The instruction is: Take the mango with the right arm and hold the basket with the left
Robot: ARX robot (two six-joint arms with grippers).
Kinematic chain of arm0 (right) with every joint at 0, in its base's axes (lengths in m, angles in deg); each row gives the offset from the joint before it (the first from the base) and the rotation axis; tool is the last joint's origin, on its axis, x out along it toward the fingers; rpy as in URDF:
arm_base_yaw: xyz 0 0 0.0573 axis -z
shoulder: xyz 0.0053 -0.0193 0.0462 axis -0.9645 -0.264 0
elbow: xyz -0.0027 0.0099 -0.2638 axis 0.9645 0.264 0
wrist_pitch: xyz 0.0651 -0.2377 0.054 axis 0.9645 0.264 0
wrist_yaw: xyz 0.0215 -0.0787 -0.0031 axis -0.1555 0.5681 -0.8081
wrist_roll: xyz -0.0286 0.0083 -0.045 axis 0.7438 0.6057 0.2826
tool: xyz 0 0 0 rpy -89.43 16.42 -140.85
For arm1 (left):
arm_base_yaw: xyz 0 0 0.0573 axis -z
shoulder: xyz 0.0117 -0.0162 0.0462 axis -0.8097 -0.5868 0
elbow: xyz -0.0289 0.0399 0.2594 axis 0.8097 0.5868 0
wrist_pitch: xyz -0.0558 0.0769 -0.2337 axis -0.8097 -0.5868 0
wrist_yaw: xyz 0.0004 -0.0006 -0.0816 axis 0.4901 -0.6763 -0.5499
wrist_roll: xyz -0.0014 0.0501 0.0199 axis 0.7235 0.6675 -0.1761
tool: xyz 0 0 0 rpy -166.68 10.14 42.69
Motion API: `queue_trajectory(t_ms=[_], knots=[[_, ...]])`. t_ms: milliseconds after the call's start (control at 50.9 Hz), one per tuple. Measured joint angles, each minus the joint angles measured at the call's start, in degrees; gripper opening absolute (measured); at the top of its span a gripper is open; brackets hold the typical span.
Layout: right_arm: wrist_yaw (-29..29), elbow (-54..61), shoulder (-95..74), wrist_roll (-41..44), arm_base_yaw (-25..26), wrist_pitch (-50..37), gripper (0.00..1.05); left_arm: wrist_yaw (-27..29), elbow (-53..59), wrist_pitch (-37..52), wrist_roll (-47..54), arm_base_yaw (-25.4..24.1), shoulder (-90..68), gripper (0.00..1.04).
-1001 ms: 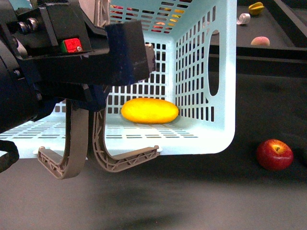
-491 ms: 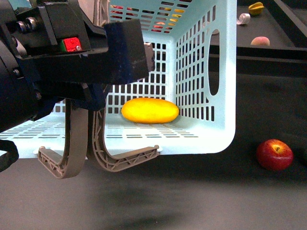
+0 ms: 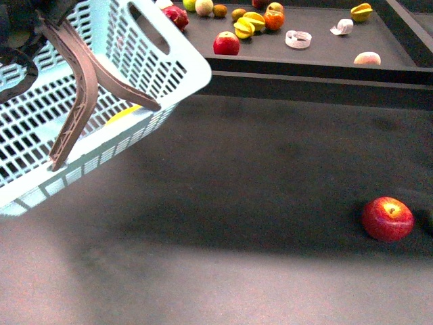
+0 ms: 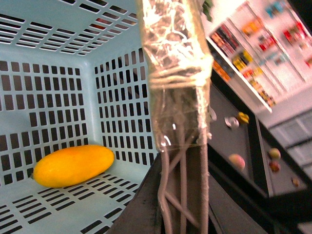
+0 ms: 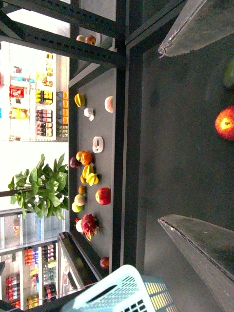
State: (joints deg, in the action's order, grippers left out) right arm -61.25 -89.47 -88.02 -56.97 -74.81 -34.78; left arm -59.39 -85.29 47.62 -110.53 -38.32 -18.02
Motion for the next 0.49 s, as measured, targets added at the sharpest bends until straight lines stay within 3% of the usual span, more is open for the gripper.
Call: queue_trajectory(t_ms=[137, 491], knots=[[0.0, 0.0, 0.0, 0.0, 0.0, 0.0, 0.97, 3.5, -4.5, -6.1, -15.0, -4.9, -4.4, 0.10], [0.0, 0.0, 0.0, 0.0, 0.0, 0.0, 0.97, 4.5, -9.0, -10.2, -31.6, -8.1, -11.3, 0.10]])
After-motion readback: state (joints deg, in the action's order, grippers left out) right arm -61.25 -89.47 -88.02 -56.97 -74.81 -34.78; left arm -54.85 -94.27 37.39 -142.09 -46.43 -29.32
